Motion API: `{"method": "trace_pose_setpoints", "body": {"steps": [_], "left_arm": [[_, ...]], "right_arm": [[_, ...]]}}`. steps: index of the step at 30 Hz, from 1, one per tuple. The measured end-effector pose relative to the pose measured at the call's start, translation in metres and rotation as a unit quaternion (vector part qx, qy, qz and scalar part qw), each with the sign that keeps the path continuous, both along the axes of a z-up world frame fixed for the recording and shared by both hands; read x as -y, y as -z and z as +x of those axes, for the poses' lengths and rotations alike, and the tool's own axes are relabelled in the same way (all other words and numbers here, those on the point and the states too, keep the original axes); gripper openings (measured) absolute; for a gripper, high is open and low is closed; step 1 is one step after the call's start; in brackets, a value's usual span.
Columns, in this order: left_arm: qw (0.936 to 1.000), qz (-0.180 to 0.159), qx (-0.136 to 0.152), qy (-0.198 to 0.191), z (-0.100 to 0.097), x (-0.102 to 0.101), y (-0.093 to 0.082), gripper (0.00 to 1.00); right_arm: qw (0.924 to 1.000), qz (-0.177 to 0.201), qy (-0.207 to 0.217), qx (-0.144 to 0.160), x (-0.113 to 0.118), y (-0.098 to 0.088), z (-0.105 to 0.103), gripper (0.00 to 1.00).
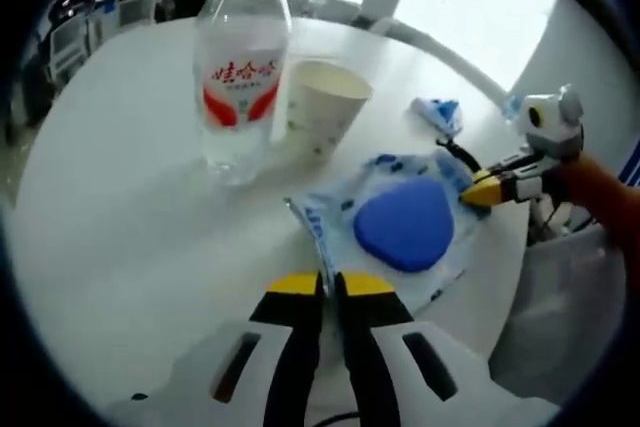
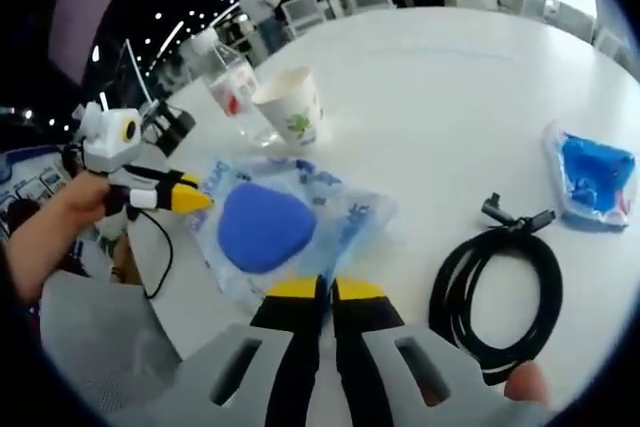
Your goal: Arrange the tabletop items into an orderly group along one side of the table until the central work area is clear of visible clutter.
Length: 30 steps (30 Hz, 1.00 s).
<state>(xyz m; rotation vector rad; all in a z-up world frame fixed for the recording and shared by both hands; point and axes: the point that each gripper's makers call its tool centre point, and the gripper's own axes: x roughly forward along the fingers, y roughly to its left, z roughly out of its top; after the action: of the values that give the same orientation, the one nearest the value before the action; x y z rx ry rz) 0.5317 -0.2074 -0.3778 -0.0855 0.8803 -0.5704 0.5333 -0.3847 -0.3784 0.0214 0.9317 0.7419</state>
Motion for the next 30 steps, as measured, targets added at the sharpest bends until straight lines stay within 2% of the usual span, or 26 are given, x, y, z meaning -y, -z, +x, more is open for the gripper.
{"method": "trace_pose_setpoints", "body": {"steps": [30], "left_arm": [[0.9993, 0.0, 0.027, 0.024, 0.012, 0.043, -0.029, 0.02]], "right_arm": [[0.9996, -0.002, 0.019, 0.021, 0.042, -0.028, 0.011, 0.03]]}}
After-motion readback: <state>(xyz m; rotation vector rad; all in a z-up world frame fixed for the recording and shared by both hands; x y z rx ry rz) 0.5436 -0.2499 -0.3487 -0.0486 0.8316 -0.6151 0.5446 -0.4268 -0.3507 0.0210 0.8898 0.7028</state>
